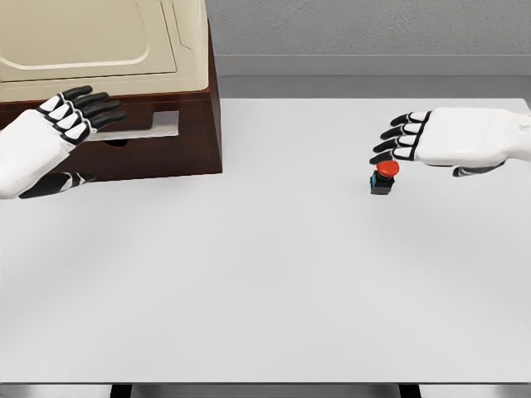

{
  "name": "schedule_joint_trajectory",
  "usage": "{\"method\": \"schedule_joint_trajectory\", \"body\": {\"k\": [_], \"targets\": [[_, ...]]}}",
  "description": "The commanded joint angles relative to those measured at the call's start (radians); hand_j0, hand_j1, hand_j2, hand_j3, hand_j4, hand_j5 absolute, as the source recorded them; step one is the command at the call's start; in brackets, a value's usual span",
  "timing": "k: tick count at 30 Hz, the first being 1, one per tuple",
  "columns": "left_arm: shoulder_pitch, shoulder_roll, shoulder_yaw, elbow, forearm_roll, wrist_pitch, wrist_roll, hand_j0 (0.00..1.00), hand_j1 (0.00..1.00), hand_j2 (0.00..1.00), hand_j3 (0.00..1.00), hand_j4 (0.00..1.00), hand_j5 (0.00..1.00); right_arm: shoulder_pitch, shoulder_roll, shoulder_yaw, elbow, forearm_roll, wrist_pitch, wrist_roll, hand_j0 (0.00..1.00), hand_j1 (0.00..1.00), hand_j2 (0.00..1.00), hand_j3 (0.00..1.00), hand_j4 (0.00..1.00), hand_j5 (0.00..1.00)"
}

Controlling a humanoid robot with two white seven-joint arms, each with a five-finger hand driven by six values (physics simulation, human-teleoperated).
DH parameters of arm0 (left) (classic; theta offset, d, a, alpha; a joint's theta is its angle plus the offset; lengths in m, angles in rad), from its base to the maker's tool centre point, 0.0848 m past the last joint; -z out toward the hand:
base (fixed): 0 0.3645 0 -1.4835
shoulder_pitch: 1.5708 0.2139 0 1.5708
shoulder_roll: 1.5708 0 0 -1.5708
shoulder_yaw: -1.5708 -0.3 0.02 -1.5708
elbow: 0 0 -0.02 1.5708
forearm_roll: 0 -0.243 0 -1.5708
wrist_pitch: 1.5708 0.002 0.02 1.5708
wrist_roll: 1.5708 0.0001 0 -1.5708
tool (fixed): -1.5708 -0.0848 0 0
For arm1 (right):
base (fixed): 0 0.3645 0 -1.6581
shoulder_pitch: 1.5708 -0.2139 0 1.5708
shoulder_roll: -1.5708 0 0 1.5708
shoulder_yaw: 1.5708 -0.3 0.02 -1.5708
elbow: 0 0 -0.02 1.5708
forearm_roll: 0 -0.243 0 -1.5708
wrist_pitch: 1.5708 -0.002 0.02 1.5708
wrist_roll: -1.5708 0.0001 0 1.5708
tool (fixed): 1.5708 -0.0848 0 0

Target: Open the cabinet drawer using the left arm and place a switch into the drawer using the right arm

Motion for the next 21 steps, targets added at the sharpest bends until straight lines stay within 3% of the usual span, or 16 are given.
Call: {"method": "schedule_joint_trajectory", "body": {"k": [1,6,7,9,12,13,16,21], "targets": [[0.0,0.0,0.0,0.0,0.005,0.0,0.002,1.0,1.0,1.0,1.0,1.0,1.0,0.0,-0.001,-0.001,0.0,-0.004,0.003,0.0,1.0,1.0,1.0,1.0,1.0,1.0],[-0.011,0.008,0.0,0.0,0.005,0.0,0.0,1.0,1.0,1.0,1.0,1.0,1.0,-0.02,0.01,-0.004,0.01,0.0,0.003,0.0,1.0,1.0,1.0,1.0,1.0,1.0],[-0.012,0.01,0.0,0.0,0.033,0.0,0.0,1.0,1.0,1.0,1.0,1.0,1.0,-0.029,0.01,-0.002,0.052,-0.003,0.003,0.0,1.0,1.0,1.0,1.0,1.0,1.0],[-0.009,0.025,-0.012,0.0,0.087,0.0,-0.001,1.0,1.0,1.0,1.0,1.0,1.0,-0.038,0.088,0.048,0.118,0.023,0.003,0.0,1.0,1.0,1.0,1.0,1.0,1.0],[-0.02,0.091,-0.117,0.0,0.129,0.0,-0.001,1.0,1.0,1.0,1.0,1.0,1.0,-0.066,0.198,0.082,0.156,0.076,0.003,0.0,1.0,1.0,1.0,1.0,1.0,1.0],[-0.043,0.103,-0.138,0.0,0.171,0.0,-0.015,1.0,1.0,1.0,1.0,1.0,1.0,-0.066,0.209,0.081,0.161,0.122,0.003,0.0,1.0,1.0,1.0,1.0,1.0,1.0],[-0.12,0.1,-0.218,0.0,0.309,0.0,-0.214,1.0,1.0,1.0,1.0,1.0,1.0,-0.061,0.237,0.079,0.224,0.134,0.003,0.0,1.0,1.0,1.0,1.0,1.0,1.0],[-0.158,0.094,-0.266,0.0,0.306,0.0,-0.251,1.0,1.0,1.0,1.0,1.0,1.0,-0.057,0.243,0.081,0.346,0.137,0.003,0.0,1.0,1.0,1.0,1.0,1.0,1.0]]}}
